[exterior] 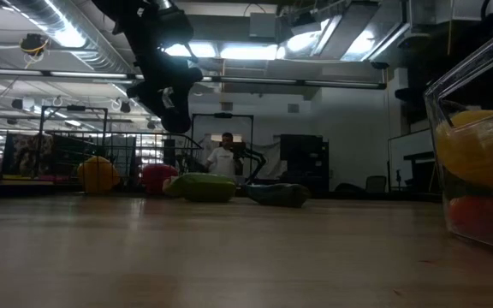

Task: Sort produce into baskets
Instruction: Put the onion into the mesh basket

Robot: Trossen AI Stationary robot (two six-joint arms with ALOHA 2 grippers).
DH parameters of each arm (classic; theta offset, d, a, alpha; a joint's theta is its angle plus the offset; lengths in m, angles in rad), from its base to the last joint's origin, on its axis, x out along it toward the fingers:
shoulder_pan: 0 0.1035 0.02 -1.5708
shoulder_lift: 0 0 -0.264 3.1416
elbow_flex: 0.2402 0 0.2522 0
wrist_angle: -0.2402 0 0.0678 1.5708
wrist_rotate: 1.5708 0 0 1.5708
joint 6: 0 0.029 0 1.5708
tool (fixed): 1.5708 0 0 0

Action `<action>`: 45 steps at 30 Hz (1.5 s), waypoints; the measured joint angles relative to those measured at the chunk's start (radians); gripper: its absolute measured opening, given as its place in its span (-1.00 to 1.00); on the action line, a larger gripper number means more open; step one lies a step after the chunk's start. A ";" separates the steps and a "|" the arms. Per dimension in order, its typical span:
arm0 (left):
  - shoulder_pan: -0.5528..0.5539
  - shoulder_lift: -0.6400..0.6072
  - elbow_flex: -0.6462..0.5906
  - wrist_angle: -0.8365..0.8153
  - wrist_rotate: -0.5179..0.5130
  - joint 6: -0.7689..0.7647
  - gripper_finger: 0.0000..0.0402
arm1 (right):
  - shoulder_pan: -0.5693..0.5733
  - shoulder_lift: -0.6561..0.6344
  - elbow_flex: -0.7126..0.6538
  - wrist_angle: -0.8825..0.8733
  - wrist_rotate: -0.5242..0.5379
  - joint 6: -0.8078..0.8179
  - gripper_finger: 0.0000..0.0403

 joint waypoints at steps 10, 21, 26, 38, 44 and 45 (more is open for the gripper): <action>0.000 0.000 0.000 0.000 0.000 -0.001 0.35 | 0.000 0.000 -0.001 0.006 -0.001 0.004 0.97; 0.008 0.005 -0.008 -0.127 0.001 -0.203 0.35 | 0.000 0.000 -0.001 0.005 -0.001 0.005 0.97; 0.033 0.009 -0.106 -0.089 0.002 -0.212 0.35 | 0.000 0.000 -0.001 0.005 -0.001 0.005 0.97; 0.092 0.009 -0.265 0.076 0.045 -0.241 0.35 | 0.000 0.000 -0.001 0.005 -0.001 0.005 0.97; 0.091 0.009 -0.298 0.115 0.056 -0.206 0.45 | 0.000 0.000 -0.001 0.005 -0.001 0.005 0.97; 0.091 0.009 -0.298 0.120 0.056 -0.205 0.50 | 0.000 0.000 -0.001 0.005 -0.001 0.005 0.97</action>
